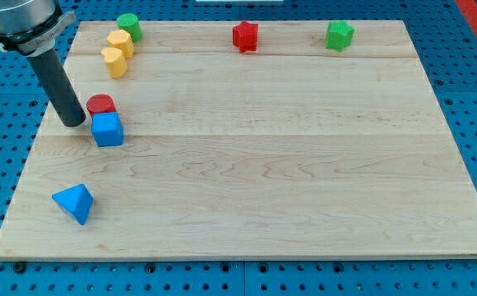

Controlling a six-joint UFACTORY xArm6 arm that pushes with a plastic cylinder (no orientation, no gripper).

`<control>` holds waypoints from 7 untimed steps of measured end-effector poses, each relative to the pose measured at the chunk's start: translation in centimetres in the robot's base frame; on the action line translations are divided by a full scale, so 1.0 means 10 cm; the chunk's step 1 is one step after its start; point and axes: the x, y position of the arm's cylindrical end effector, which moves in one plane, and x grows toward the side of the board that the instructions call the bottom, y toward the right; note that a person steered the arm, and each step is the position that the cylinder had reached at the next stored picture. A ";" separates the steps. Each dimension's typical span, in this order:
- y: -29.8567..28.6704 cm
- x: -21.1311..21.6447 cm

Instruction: Push the blue triangle to the center

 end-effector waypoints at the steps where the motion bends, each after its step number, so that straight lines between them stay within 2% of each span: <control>1: 0.00 0.02; 2: 0.00 0.34; 3: -0.26 1.09; 4: -0.06 1.39; 6: 0.88 1.36; 7: 0.88 1.39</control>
